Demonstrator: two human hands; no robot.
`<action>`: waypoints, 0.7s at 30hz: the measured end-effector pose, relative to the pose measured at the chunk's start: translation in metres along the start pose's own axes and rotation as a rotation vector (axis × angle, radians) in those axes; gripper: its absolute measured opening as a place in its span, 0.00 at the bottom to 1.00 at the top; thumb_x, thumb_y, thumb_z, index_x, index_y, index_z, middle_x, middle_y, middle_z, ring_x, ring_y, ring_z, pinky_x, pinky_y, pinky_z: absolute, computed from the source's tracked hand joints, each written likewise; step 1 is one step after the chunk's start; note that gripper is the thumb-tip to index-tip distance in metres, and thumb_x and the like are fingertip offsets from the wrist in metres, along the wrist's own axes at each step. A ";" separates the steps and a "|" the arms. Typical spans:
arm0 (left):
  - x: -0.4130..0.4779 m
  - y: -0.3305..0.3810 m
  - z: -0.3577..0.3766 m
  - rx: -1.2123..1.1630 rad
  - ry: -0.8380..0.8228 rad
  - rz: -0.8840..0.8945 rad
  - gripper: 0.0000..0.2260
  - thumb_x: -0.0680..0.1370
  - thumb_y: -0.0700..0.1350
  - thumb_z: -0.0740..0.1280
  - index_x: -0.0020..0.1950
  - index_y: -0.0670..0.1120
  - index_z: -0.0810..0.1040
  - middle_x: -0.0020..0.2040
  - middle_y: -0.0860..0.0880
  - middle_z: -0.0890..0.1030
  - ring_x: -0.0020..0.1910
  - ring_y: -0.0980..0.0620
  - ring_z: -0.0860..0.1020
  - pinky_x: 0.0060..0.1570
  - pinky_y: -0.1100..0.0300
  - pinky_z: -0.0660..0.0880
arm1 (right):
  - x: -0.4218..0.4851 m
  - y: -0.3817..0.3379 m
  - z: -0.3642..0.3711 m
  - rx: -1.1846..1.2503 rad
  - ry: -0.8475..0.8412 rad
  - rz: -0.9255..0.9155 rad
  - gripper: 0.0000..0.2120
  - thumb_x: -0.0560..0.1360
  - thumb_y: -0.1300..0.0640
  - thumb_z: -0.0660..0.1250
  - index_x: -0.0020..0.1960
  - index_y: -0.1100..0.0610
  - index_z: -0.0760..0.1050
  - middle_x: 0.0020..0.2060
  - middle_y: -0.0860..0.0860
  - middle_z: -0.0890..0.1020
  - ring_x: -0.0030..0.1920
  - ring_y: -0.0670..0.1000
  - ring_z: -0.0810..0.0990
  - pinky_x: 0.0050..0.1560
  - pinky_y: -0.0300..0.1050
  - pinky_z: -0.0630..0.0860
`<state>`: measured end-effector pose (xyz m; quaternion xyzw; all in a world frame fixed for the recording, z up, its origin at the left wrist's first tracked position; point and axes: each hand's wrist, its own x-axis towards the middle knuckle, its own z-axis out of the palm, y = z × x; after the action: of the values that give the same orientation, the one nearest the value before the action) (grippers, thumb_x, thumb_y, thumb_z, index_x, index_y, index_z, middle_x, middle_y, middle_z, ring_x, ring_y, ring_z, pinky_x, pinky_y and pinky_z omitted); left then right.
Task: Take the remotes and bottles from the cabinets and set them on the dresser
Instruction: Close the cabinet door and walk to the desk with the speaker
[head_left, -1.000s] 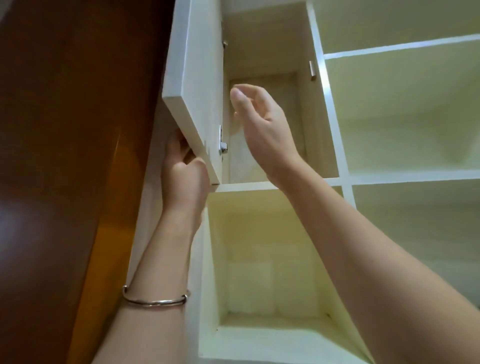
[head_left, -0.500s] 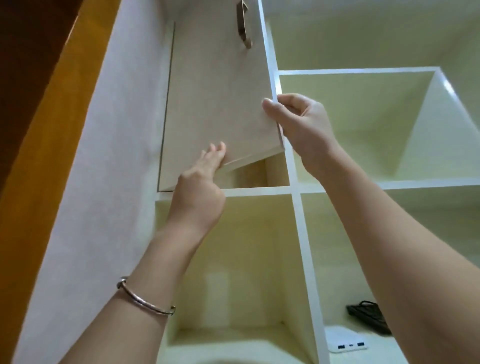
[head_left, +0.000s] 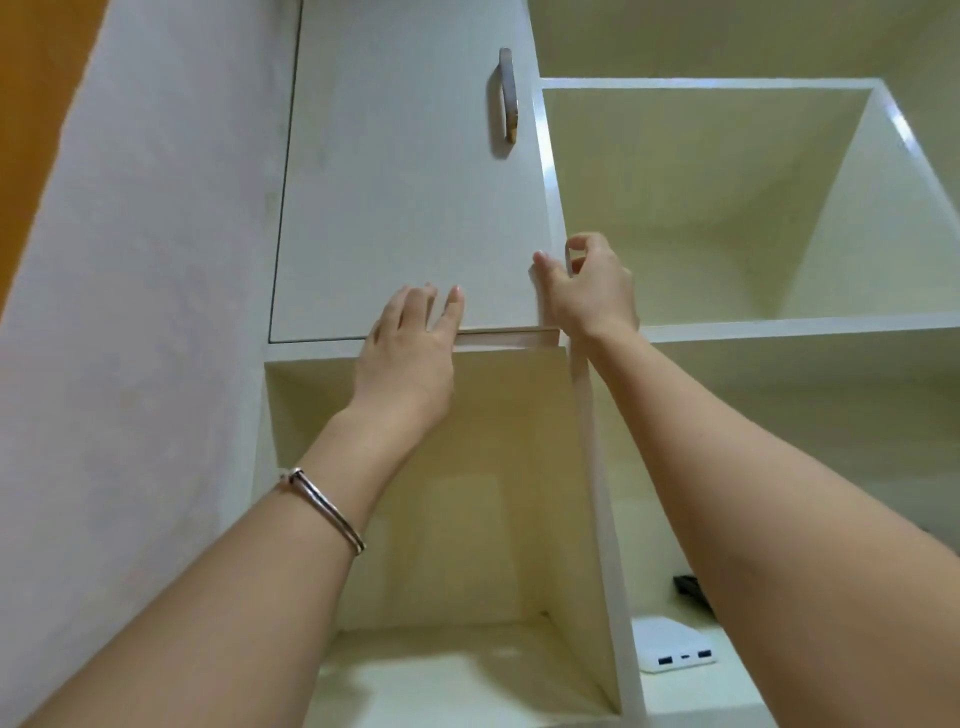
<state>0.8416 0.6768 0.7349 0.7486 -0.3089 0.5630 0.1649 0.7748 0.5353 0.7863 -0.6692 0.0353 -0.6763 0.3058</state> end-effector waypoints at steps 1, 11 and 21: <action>0.000 0.001 0.002 0.009 -0.003 -0.006 0.34 0.74 0.33 0.55 0.77 0.49 0.46 0.76 0.47 0.50 0.76 0.47 0.46 0.74 0.55 0.48 | 0.000 0.002 0.002 -0.012 0.001 -0.005 0.22 0.76 0.44 0.61 0.65 0.54 0.68 0.61 0.53 0.78 0.61 0.56 0.75 0.57 0.51 0.70; -0.003 0.006 -0.010 -0.069 -0.093 -0.062 0.34 0.73 0.33 0.54 0.77 0.48 0.47 0.78 0.49 0.46 0.77 0.50 0.44 0.75 0.55 0.45 | -0.001 0.003 -0.003 0.036 -0.080 -0.013 0.23 0.77 0.46 0.60 0.69 0.55 0.66 0.65 0.52 0.75 0.64 0.54 0.73 0.57 0.46 0.69; -0.106 0.032 -0.029 -0.457 -0.049 -0.205 0.21 0.75 0.37 0.61 0.68 0.45 0.70 0.67 0.46 0.72 0.66 0.49 0.69 0.63 0.65 0.61 | -0.092 0.019 -0.068 0.010 -0.185 -0.174 0.19 0.74 0.57 0.64 0.64 0.57 0.70 0.56 0.48 0.77 0.55 0.44 0.75 0.55 0.34 0.71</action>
<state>0.7810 0.6994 0.6407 0.7328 -0.3546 0.4405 0.3786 0.7109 0.5376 0.6891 -0.7278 -0.0547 -0.6357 0.2515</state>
